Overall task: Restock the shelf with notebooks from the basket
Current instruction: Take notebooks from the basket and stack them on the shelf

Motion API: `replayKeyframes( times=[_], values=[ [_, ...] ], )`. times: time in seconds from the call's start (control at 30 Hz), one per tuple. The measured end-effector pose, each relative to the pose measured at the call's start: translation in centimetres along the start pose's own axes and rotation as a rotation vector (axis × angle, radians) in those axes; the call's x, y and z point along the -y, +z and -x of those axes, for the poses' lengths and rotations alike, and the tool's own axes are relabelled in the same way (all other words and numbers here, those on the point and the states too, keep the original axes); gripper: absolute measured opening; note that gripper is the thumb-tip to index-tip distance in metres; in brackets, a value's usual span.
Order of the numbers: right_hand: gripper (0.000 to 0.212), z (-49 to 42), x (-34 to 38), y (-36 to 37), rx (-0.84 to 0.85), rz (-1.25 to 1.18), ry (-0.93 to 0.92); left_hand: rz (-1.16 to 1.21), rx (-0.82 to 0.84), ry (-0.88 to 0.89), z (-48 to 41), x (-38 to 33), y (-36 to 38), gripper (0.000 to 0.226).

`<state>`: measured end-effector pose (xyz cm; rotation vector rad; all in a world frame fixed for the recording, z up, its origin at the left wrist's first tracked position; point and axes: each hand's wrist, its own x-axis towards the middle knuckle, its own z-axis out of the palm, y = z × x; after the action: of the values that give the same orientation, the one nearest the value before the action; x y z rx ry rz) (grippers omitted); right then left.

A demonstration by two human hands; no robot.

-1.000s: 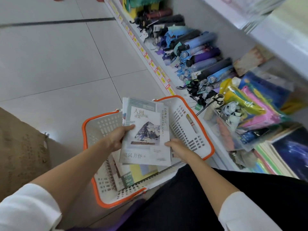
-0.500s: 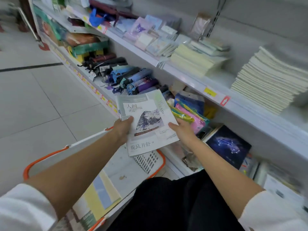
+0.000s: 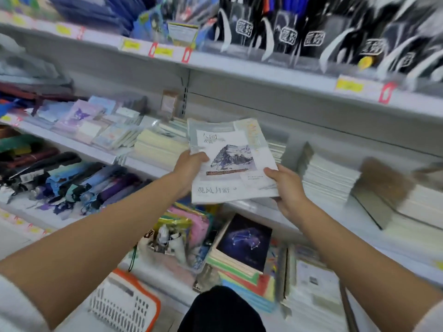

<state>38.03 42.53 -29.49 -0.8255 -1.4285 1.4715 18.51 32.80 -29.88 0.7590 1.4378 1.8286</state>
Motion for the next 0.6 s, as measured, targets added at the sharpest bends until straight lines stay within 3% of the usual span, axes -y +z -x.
replayKeyframes(
  times=[0.2,0.3,0.4,0.53,0.6],
  values=[
    [0.02,-3.4,3.5,-0.9,-0.208,-0.117,-0.03,-0.134,0.048,0.166,-2.0,-1.8,3.4,0.026],
    [0.005,-5.8,4.0,-0.3,-0.347,-0.018,-0.085,-0.096,0.135,0.195,-2.9,-1.5,3.5,0.039],
    [0.034,-6.9,4.0,0.0,-0.423,0.213,-0.067,-0.219,0.162,0.23,-4.0,-1.1,3.7,0.049],
    [0.081,-7.4,3.9,-0.7,-0.335,0.275,-0.031,-0.242,0.075,0.312,-5.5,-1.7,5.3,0.052],
    [0.083,-7.4,3.9,-1.6,-0.315,0.377,-0.113,-0.302,0.031,0.343,-6.6,-1.8,5.7,0.054]
  ],
)
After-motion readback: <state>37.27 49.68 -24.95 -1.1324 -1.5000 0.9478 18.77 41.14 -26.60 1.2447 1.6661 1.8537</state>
